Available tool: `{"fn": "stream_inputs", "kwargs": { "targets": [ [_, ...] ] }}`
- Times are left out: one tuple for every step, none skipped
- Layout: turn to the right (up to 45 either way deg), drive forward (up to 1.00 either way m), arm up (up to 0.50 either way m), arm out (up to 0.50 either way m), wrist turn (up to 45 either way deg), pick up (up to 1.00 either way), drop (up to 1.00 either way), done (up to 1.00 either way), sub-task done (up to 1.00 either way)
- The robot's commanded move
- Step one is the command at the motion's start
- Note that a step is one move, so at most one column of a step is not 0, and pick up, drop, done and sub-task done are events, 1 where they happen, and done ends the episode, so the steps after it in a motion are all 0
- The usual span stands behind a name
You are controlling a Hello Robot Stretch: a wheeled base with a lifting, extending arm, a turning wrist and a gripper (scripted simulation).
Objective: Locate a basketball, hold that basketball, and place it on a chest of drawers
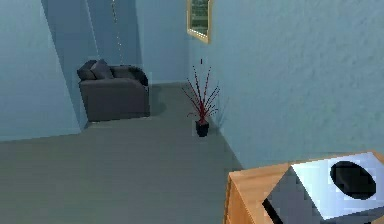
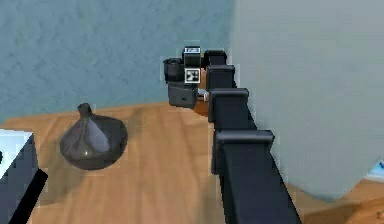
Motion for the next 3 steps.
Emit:
{"fn": "stream_inputs", "kwargs": {
  "targets": [
    [0.0,0.00,-0.12,0.00,0.0,0.00,0.00,0.00,0.00],
    [0.0,0.00,0.00,0.00,0.0,0.00,1.00,0.00,0.00],
    [0.0,0.00,0.00,-0.10,0.0,0.00,0.00,0.00,0.00]
  ]
}}
